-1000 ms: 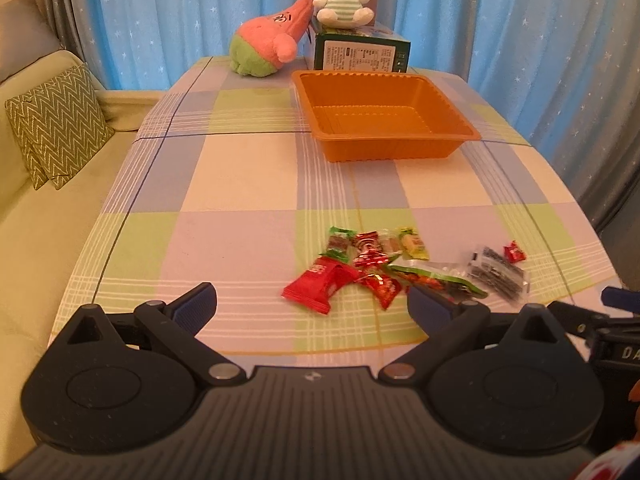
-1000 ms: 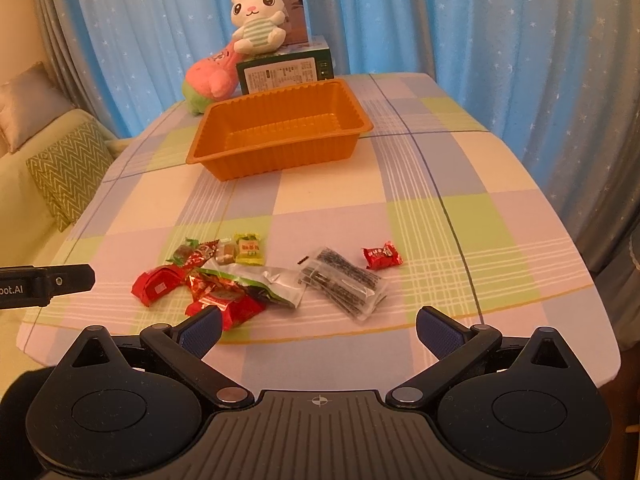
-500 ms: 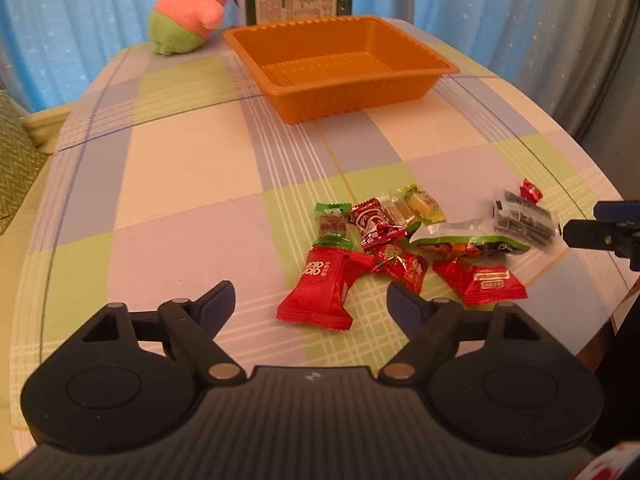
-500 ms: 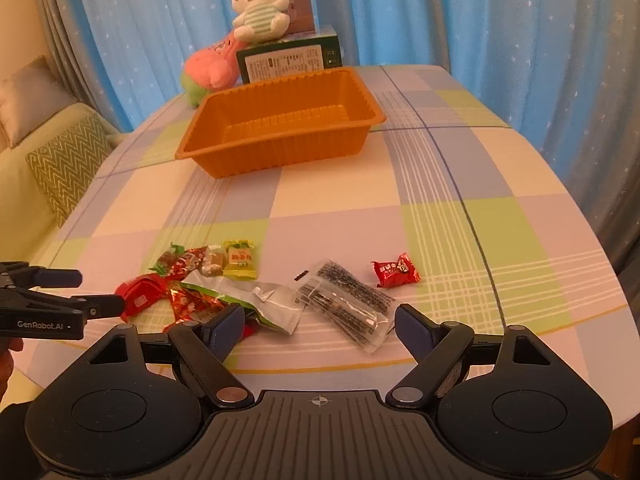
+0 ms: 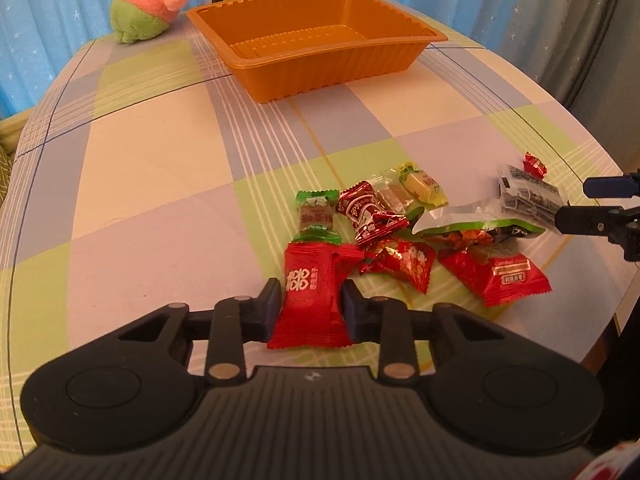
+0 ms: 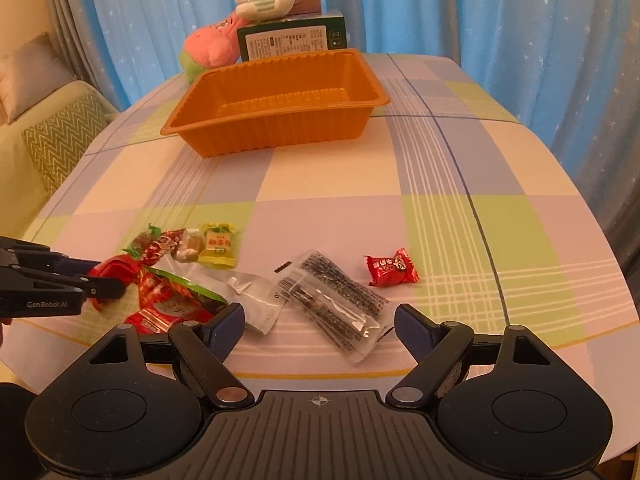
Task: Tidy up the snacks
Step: 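Grasp the red snack packet with the left tool while the right tool grasps the clear dark-stick packet, then carry both packets to the orange tray and open both tools to drop them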
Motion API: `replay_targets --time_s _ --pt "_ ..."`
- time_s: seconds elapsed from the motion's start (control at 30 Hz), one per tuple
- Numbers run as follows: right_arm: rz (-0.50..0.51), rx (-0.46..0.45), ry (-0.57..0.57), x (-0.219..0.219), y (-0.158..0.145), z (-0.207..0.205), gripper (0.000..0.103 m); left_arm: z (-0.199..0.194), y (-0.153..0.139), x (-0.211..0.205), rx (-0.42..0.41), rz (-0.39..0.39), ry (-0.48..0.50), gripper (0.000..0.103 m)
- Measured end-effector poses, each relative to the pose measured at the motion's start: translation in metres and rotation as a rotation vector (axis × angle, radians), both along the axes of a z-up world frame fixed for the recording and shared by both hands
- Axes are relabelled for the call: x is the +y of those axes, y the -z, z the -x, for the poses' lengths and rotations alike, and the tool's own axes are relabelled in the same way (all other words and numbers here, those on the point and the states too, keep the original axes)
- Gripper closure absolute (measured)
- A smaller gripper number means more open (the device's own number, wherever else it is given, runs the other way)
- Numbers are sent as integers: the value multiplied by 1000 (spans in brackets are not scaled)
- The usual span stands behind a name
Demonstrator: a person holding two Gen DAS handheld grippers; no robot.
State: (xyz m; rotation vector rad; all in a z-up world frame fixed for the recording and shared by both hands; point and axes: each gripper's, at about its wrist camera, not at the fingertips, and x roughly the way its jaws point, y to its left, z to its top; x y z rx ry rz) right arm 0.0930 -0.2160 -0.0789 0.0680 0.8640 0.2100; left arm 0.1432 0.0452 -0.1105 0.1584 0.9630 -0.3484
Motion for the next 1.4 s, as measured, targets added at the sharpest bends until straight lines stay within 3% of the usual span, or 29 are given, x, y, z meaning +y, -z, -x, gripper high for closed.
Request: replay_targets --time_s 0.1,0.27,0.5,0.77,1.03,1.13,1.4 --pt "26 -1 -28 -3 4 -4 21 1 -2 0 2 -14 -5 79" --pt "72 4 -112 -3 9 -14 31 3 -6 3 -3 -11 -23 80" --pt "119 15 -205 -4 22 -29 34 9 -11 13 -13 3 -71 80" --pt "88 68 -243 -2 20 -28 41 15 -12 19 -7 11 -94 80" --pt "6 51 -125 -12 22 -43 42 14 -13 15 -16 25 -113 80" --pt "-23 70 -88 -13 27 -49 53 13 -13 15 -21 26 -127 80" --pt "36 43 -81 -1 28 -46 65 15 -15 12 -35 16 -135 80"
